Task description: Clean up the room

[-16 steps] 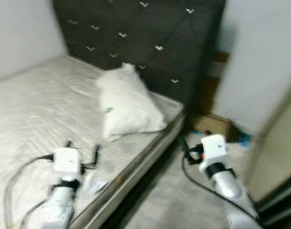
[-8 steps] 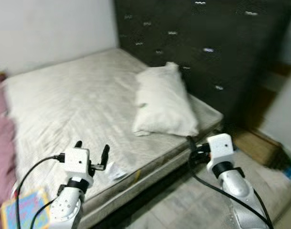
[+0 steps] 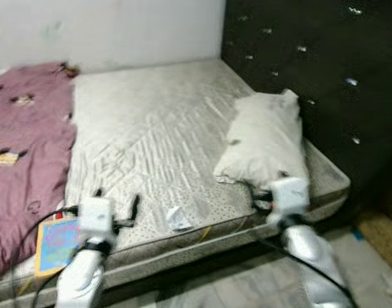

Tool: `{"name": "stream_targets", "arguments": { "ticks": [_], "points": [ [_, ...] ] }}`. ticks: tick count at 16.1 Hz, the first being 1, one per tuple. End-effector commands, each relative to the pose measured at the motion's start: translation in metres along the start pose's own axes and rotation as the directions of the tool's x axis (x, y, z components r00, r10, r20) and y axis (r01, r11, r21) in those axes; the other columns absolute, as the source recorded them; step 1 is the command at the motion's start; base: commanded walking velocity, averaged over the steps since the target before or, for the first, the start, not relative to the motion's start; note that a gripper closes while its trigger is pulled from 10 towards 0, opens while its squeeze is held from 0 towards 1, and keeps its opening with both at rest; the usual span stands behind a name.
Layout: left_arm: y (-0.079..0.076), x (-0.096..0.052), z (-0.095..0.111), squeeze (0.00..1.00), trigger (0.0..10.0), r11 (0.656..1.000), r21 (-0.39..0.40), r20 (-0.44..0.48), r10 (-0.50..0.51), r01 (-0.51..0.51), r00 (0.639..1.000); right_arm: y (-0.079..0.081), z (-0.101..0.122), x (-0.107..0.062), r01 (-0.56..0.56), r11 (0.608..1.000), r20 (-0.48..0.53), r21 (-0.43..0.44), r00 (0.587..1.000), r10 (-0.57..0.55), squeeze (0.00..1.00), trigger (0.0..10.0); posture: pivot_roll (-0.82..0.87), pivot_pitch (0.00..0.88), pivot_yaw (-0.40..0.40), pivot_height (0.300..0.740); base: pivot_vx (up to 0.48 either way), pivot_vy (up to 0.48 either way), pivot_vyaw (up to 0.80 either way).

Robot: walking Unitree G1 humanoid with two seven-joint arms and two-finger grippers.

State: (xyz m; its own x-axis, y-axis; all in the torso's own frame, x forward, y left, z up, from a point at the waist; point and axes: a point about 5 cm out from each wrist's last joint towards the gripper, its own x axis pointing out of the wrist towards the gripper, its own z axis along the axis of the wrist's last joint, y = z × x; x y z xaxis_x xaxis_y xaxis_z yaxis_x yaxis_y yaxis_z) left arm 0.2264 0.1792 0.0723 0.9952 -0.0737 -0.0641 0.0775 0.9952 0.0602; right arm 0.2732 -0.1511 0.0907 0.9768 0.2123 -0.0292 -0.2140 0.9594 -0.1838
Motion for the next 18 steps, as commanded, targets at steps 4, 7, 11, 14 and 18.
{"name": "stream_targets", "arguments": {
  "ticks": [4,7,11,14,18],
  "points": [
    [-0.006,0.002,0.006,0.00,10.0,0.999,-0.012,0.033,-0.045,0.045,0.998,-0.013,-0.001,-0.001,0.037,0.999,0.005,0.032,0.999,-0.037,0.00,10.0,-0.04,0.000,-0.012,0.740,0.125,0.000,0.40],
    [-0.006,0.001,0.005,0.00,10.0,0.998,-0.016,0.035,-0.054,0.054,0.998,-0.013,-0.001,-0.001,0.037,0.999,0.005,0.025,0.999,-0.037,0.00,10.0,-0.04,0.000,-0.013,0.740,0.313,0.000,0.00],
    [-0.010,0.003,0.006,0.00,10.0,0.997,-0.027,0.038,-0.070,0.071,0.997,-0.018,0.003,0.007,0.049,0.999,0.021,0.012,0.999,-0.050,0.00,10.0,-0.04,0.000,-0.009,0.740,0.384,0.000,0.00],
    [-0.009,0.004,0.006,0.00,10.0,0.997,-0.026,0.038,-0.065,0.066,0.997,-0.019,0.003,0.008,0.055,0.998,0.022,0.016,0.998,-0.055,0.00,10.0,-0.04,0.000,-0.009,0.740,0.388,0.000,0.00],
    [-0.008,0.007,0.003,0.00,10.0,0.999,-0.041,0.017,0.005,-0.004,1.000,-0.018,0.002,0.009,0.053,0.998,0.024,0.019,0.998,-0.054,0.00,10.0,-0.04,0.000,-0.008,0.740,0.000,0.000,0.00]
  ]
}}
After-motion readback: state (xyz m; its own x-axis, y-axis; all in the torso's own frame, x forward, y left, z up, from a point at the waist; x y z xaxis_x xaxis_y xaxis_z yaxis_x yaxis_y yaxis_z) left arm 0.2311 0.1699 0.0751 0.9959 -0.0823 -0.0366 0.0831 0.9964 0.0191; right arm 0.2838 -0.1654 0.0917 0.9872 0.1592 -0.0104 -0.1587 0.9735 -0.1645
